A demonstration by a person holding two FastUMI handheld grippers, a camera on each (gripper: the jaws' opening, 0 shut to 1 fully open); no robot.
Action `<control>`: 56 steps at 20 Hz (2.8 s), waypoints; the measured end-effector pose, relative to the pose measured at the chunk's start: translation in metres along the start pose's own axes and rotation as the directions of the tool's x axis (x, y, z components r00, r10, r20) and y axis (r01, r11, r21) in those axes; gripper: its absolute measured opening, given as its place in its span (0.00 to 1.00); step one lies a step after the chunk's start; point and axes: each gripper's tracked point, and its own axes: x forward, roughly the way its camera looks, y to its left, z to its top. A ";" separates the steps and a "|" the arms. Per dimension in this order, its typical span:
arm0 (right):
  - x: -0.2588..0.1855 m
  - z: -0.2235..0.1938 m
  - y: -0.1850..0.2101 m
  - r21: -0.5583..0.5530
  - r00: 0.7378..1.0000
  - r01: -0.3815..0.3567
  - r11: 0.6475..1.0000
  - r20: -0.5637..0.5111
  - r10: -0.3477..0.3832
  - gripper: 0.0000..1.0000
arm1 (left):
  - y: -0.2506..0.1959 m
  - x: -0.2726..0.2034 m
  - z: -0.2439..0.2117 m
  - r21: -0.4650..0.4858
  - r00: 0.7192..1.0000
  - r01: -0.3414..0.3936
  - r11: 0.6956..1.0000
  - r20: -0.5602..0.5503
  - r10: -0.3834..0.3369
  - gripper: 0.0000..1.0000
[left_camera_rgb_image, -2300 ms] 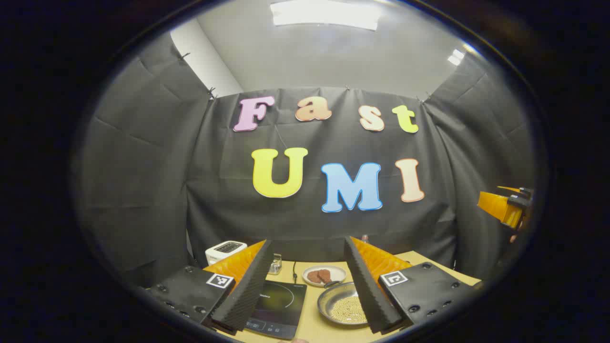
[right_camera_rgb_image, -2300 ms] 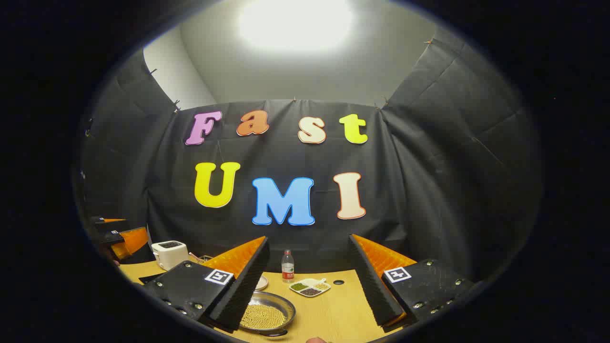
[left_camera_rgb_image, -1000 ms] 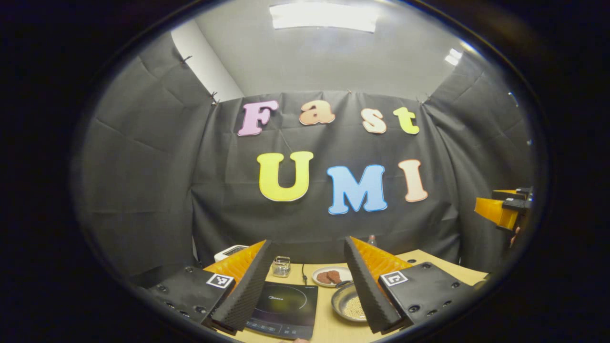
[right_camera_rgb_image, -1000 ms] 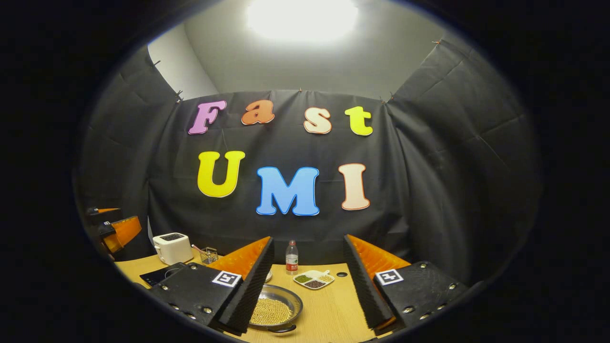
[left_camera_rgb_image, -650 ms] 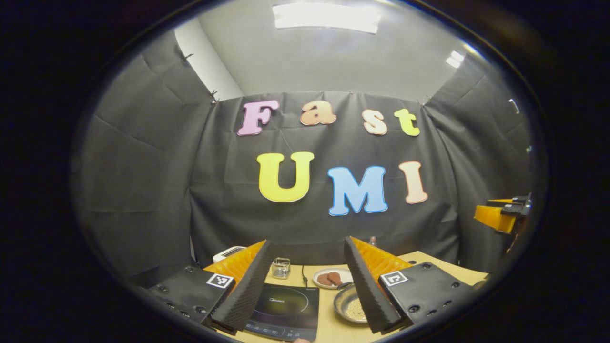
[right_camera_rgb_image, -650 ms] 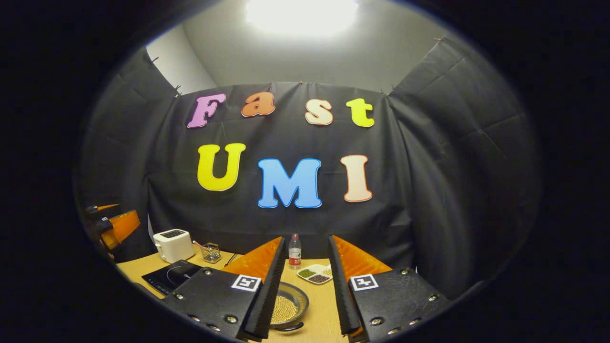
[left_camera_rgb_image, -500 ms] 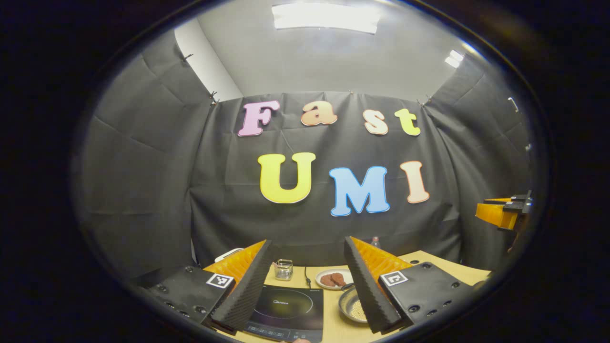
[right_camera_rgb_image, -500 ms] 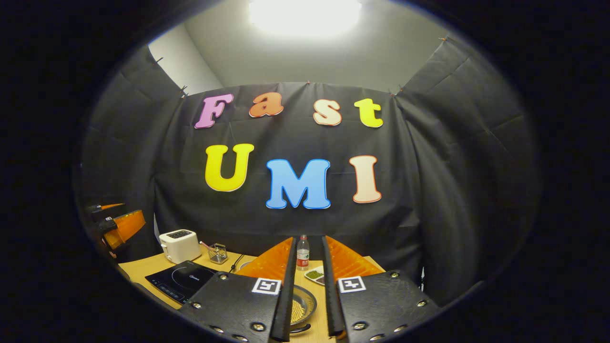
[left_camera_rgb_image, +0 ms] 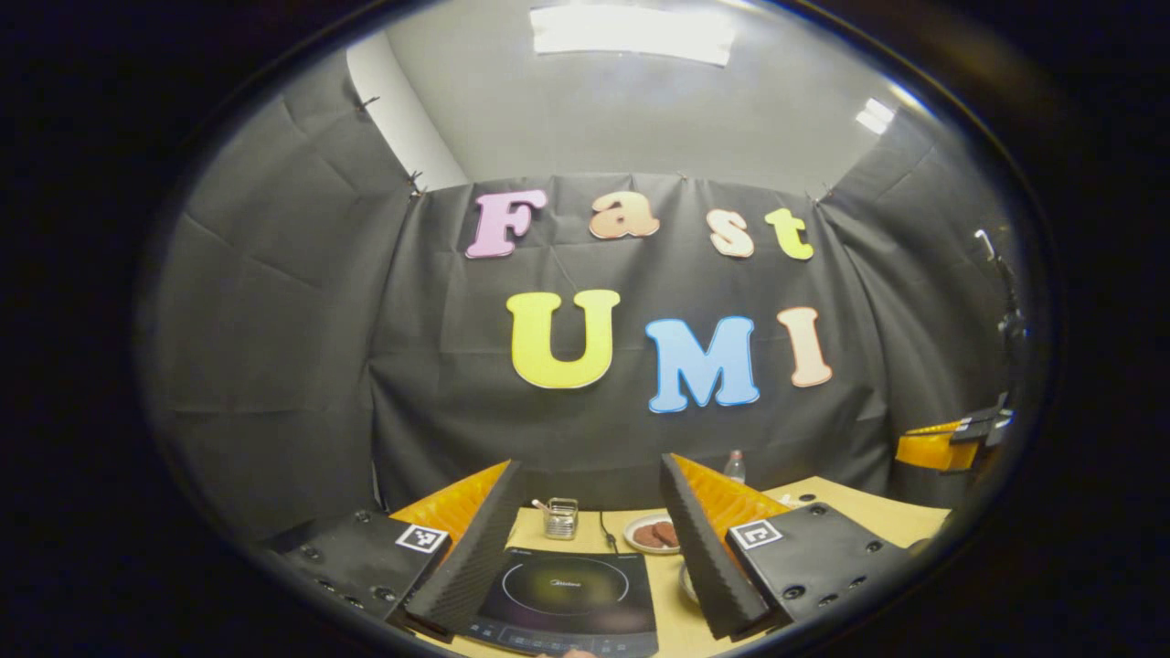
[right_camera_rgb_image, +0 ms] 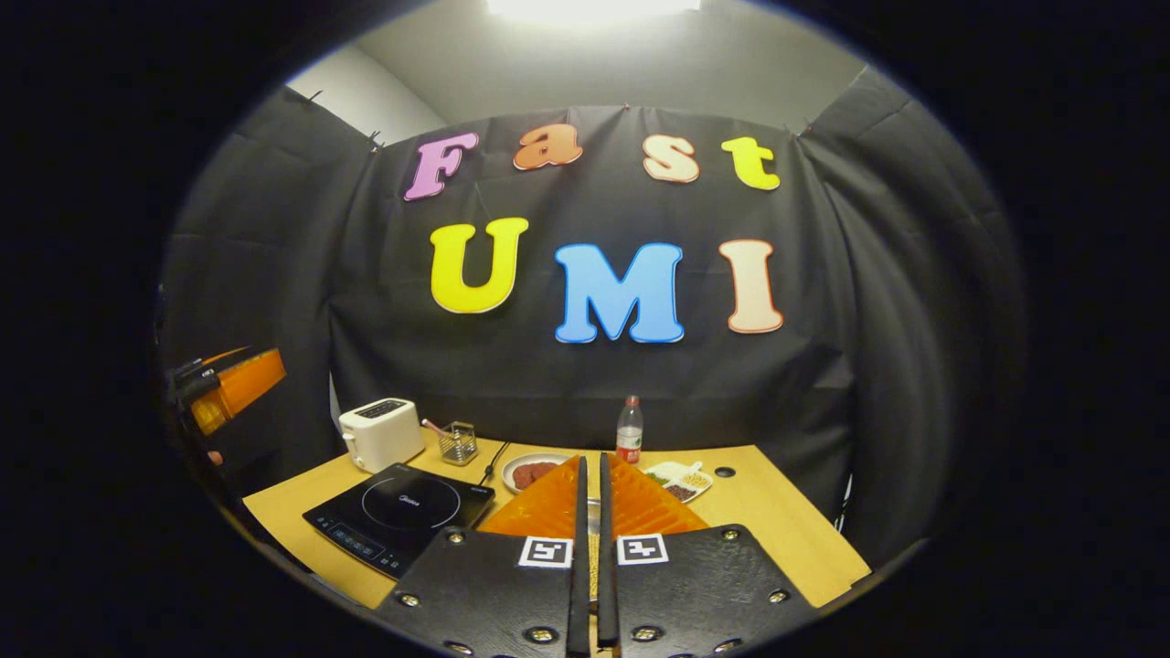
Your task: First push the handle of the pot to place it horizontally, then grasp the pot with both hands and set it on the induction cooktop.
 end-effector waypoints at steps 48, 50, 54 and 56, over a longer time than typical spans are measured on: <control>0.053 -0.261 -0.064 0.139 0.609 -0.264 0.954 -0.743 0.277 0.01 | -0.084 0.077 -0.055 0.052 0.987 -0.104 0.993 -0.116 0.110 0.96; 0.060 -0.262 -0.076 0.132 0.617 -0.248 0.960 -0.742 0.262 0.01 | -0.087 0.080 -0.059 0.049 0.986 -0.105 0.993 -0.123 0.110 0.99; 0.075 -0.261 -0.098 0.126 0.627 -0.219 0.968 -0.742 0.238 0.01 | -0.094 0.089 -0.065 0.054 0.984 -0.109 0.993 -0.133 0.116 0.96; 0.083 -0.260 -0.111 0.110 0.632 -0.208 0.972 -0.744 0.219 0.01 | -0.097 0.091 -0.069 0.058 0.983 -0.114 0.992 -0.141 0.121 0.96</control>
